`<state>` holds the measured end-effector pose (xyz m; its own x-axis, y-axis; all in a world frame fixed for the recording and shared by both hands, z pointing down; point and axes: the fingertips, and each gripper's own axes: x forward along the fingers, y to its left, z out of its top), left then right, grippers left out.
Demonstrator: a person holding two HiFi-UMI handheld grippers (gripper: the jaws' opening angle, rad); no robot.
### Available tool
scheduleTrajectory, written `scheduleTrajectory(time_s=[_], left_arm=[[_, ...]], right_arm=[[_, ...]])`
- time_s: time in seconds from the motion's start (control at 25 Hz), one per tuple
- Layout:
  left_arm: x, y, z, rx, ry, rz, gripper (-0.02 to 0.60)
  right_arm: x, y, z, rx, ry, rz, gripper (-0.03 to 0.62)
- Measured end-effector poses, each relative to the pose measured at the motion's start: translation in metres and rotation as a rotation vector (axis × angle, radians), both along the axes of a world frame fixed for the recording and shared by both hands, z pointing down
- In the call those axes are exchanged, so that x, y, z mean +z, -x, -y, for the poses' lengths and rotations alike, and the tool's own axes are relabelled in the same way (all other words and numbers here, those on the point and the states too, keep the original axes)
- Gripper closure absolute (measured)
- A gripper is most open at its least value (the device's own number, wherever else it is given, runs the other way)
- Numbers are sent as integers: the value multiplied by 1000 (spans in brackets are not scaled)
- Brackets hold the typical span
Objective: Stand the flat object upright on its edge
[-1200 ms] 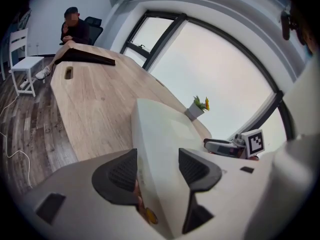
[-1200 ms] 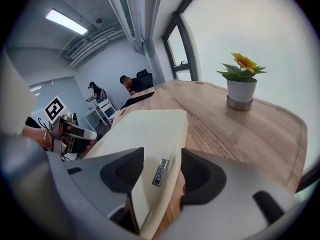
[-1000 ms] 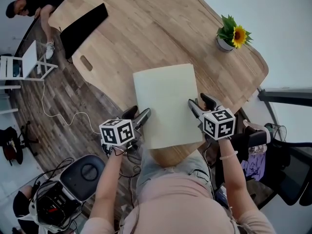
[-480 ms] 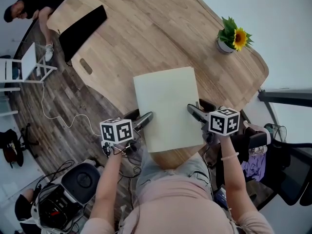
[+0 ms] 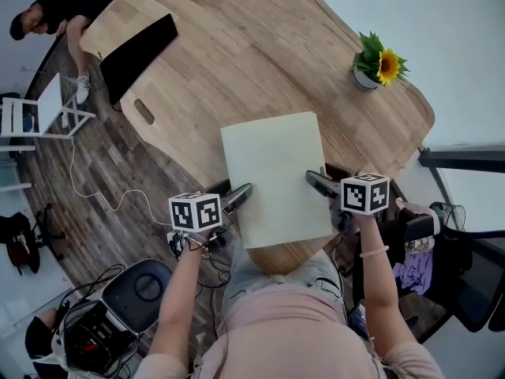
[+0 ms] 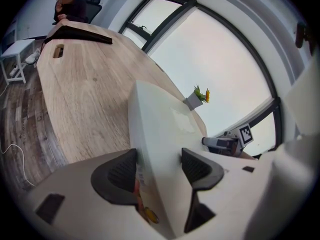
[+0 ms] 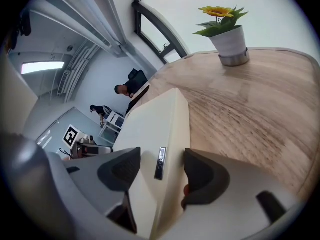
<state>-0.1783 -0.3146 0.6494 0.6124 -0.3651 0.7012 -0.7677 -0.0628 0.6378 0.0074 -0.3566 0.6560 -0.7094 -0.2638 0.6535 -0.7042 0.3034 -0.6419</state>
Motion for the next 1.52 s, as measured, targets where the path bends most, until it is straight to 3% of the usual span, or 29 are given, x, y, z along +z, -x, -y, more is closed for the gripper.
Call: scheduleTrajectory(time_s=[0.6,1.52], left_arm=[[-19,0,-3,-25,-61,53,307],[-79,4,5,-22,-271,118,307]], right_arm=[[-23,1,-10,27,-100,-42,341],[-86,4,-7,20,-388,-78,341]])
